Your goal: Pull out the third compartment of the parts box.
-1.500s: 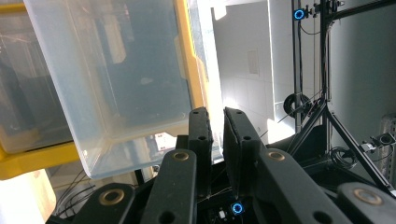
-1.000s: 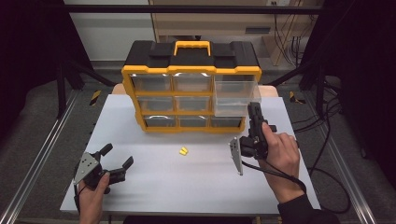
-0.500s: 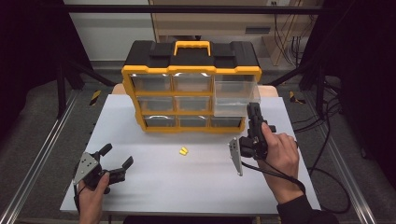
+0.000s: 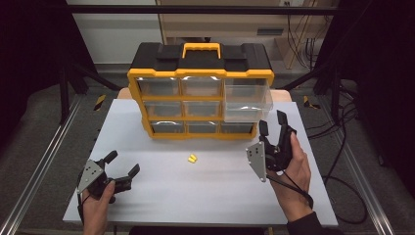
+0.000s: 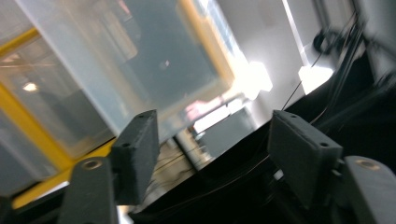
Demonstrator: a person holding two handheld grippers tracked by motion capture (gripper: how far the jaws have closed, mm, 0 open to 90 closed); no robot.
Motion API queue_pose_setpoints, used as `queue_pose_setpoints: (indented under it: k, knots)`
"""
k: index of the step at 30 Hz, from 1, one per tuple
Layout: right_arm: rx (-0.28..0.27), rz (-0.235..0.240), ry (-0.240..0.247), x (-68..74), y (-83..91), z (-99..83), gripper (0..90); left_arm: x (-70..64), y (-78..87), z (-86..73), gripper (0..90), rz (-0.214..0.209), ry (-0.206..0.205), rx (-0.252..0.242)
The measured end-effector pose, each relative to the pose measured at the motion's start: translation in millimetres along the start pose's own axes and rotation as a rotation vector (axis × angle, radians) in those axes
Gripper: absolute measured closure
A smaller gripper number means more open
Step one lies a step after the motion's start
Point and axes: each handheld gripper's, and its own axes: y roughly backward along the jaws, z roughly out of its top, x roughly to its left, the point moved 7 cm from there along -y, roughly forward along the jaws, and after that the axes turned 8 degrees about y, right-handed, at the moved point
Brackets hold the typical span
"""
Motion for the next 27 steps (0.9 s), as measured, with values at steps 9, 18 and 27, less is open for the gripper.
queue_pose_setpoints:
  k: [9,18,27]
  knots:
    - [0.095,0.174,-0.314,44.0,-1.2,-23.7,18.5,2.6,-1.2,-1.4,1.7,0.01,-0.001,0.001]
    - [0.179,0.394,-0.5,84.7,-4.9,-29.9,9.7,2.8,0.2,0.1,1.4,0.012,0.002,-0.01]
    - [0.168,0.581,-0.624,117.8,0.2,-22.8,8.5,-0.4,0.0,0.3,1.4,0.009,-0.011,-0.003]
